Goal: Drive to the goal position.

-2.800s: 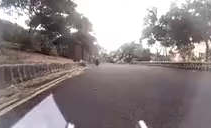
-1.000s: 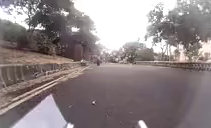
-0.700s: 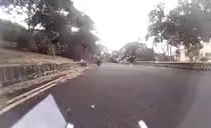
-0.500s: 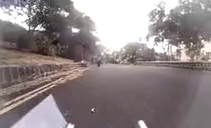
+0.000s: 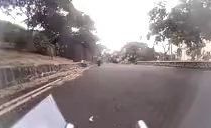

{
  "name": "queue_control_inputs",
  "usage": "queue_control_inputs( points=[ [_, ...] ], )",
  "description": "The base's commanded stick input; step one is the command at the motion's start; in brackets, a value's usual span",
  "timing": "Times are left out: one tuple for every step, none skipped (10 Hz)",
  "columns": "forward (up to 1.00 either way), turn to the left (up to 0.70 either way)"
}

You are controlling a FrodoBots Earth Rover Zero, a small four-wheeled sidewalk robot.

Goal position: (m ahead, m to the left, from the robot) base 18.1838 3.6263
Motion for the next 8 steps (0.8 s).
queue_control_inputs(
  points=[
    [0.45,0.00],
    [0.45,0.00],
    [0.45,0.00],
    [0.45,0.00],
    [0.45,0.00],
    [0.45,0.00],
    [0.45,0.00],
    [0.45,0.00]
  ],
)
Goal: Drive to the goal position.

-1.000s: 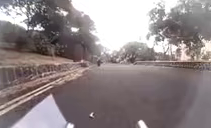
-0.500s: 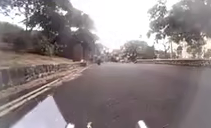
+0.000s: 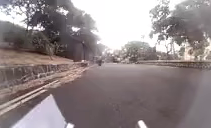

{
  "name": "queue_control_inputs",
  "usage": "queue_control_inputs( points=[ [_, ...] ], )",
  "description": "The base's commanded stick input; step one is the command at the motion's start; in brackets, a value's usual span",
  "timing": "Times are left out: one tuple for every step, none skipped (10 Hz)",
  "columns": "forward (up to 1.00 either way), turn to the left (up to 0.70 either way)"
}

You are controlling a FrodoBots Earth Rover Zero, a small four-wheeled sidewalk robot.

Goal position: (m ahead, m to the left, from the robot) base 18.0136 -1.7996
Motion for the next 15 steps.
queue_control_inputs(
  points=[
    [0.45,0.00],
    [0.45,0.00],
    [0.45,0.00],
    [0.45,0.00],
    [0.45,0.00],
    [0.45,0.00],
    [0.45,0.00],
    [0.45,0.00],
    [0.45,0.00],
    [0.45,0.00],
    [0.45,0.00],
    [0.45,0.00],
    [0.45,0.00],
    [0.45,0.00],
    [0.45,0.00]
  ],
)
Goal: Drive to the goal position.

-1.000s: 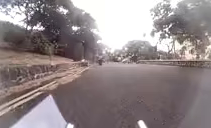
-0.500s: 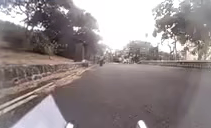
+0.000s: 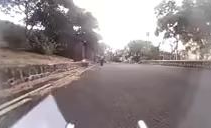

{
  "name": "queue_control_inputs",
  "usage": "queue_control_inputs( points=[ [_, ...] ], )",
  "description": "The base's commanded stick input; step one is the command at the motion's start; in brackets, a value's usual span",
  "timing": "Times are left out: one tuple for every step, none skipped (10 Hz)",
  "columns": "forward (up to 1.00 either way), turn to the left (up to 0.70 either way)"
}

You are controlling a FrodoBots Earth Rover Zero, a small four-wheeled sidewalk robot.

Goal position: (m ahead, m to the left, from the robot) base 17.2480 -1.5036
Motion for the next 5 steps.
queue_control_inputs(
  points=[
    [0.45,0.00],
    [0.45,0.00],
    [0.45,0.00],
    [0.45,0.00],
    [0.45,0.00]
  ],
)
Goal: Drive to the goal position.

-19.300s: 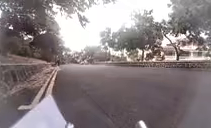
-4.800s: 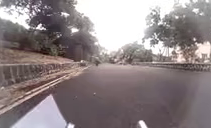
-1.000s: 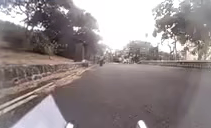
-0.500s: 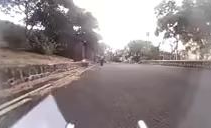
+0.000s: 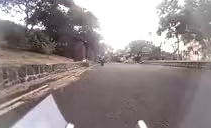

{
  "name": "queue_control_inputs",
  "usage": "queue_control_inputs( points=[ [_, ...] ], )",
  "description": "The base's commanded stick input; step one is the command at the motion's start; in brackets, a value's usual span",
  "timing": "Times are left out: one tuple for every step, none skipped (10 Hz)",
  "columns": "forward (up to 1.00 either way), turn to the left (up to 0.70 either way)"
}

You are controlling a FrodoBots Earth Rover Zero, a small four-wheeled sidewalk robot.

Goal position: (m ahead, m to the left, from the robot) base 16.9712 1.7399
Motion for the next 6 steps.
queue_control_inputs(
  points=[
    [0.45,0.00],
    [0.45,0.00],
    [0.45,0.00],
    [0.45,0.00],
    [0.45,0.00],
    [0.45,0.00]
  ],
)
